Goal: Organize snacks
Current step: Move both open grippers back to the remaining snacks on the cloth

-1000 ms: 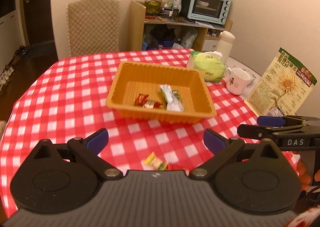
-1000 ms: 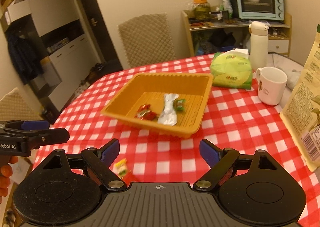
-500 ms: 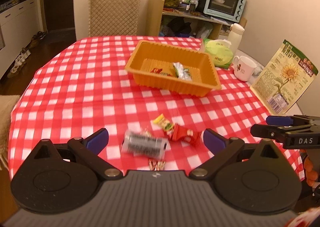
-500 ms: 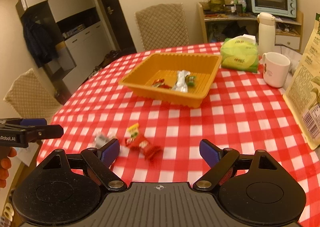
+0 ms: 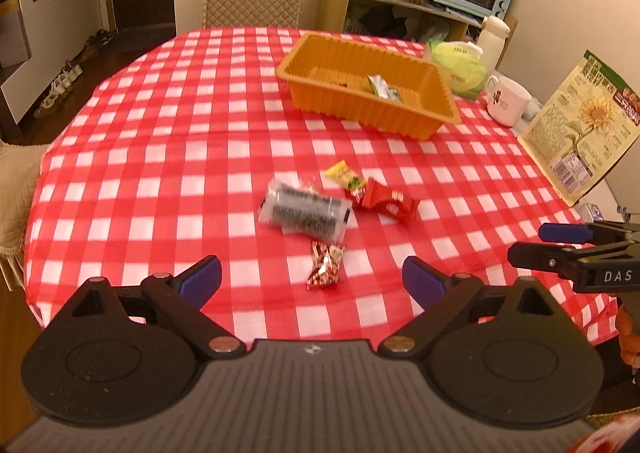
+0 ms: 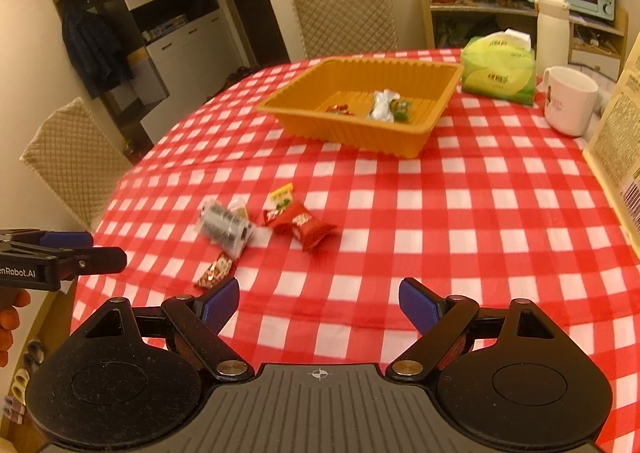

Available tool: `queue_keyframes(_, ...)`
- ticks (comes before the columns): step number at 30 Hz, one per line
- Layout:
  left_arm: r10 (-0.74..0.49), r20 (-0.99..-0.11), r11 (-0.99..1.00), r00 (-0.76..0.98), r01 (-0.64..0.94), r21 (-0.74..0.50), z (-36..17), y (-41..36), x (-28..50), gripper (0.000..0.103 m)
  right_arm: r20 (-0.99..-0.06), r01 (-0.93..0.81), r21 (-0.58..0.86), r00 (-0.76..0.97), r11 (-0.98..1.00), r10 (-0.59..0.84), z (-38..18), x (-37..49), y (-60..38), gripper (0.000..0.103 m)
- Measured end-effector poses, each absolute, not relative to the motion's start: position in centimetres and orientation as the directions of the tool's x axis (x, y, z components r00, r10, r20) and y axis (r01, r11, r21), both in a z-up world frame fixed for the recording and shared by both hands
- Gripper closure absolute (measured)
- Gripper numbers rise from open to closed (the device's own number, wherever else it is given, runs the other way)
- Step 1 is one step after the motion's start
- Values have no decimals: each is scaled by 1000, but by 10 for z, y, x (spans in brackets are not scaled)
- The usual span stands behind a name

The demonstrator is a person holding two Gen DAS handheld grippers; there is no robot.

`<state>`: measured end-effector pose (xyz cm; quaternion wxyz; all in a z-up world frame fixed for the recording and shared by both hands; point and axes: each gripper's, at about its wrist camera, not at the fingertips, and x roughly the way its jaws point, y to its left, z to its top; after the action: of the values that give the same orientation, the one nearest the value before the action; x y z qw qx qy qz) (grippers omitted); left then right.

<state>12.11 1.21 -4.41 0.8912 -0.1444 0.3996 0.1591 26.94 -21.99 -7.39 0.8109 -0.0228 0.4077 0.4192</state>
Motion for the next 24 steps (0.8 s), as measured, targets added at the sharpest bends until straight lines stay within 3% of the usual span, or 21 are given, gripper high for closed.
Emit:
queue_keyframes(9,158,-777,912,609,-391,-121,-59,8,121,11,-704,-721,299,276,625,655,-89,263,-212,16)
queue_keyframes(14,153,-787,929,597,-359,-92,-70,5,129,20,-717,-713,307,262,630,646,-96,263,-207,16)
queue_keyframes(21,127,-802,940,584,-329,-91,-85,7,140,21,-729,-704,310,256,640,635,-102,263,-200,16)
queue_keyframes(24,111,-808,943,578,-317,-97,-89,9,144,28,-735,-697,312,254,645,629,-105,263,-197,16)
